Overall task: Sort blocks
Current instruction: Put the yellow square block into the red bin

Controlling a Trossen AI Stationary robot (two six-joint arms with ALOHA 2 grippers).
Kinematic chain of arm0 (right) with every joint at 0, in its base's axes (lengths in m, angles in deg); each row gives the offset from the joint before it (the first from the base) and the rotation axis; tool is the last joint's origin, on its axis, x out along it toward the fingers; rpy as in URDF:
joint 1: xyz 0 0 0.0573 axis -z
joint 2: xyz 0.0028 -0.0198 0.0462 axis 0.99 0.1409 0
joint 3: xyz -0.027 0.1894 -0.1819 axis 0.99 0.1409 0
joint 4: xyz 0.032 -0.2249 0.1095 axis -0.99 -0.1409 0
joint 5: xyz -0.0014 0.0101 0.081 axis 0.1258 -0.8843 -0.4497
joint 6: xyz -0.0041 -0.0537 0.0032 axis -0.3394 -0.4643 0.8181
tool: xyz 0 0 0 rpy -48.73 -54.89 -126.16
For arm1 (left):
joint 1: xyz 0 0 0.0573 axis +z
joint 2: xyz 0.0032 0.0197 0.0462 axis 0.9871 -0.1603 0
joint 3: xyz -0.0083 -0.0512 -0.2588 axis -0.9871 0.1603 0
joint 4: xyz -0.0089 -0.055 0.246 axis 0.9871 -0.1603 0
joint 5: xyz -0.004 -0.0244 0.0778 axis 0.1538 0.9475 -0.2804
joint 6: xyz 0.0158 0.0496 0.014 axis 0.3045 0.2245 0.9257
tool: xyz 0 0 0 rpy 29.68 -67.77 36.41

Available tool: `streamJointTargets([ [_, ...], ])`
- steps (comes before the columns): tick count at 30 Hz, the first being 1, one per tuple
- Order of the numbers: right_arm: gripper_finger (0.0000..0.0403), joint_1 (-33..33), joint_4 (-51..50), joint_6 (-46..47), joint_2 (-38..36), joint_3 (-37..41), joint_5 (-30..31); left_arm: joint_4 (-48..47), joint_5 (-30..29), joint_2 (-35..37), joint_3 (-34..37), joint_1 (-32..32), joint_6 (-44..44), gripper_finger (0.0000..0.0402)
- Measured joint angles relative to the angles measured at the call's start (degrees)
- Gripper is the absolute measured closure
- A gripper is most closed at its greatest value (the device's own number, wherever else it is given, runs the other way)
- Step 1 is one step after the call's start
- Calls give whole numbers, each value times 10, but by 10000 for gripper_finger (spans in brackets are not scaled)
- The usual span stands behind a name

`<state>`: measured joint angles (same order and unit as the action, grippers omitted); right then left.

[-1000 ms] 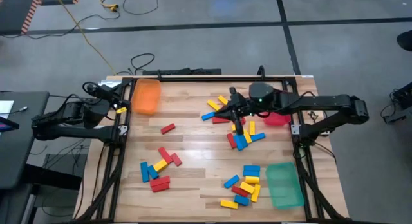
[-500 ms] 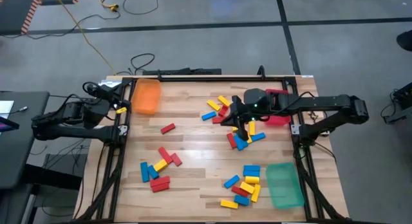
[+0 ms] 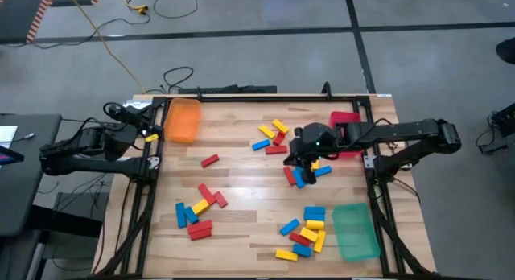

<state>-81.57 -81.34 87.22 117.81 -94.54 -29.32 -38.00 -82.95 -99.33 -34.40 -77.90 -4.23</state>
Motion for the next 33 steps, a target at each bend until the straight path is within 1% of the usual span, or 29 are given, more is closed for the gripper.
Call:
streamJointTargets([
  [6,358,-9,-39,2,0,0,6,0,0,0,0,0,0,398],
  [12,358,-15,-97,4,-15,0,67,0,0,0,0,0,0,398],
  [18,350,-13,-132,19,-50,0,128,0,0,0,0,0,0,397],
  [24,318,-13,-162,42,-98,0,185,0,0,0,0,0,0,398],
  [33,234,-13,-213,100,-173,1,236,0,0,0,0,0,0,398],
])
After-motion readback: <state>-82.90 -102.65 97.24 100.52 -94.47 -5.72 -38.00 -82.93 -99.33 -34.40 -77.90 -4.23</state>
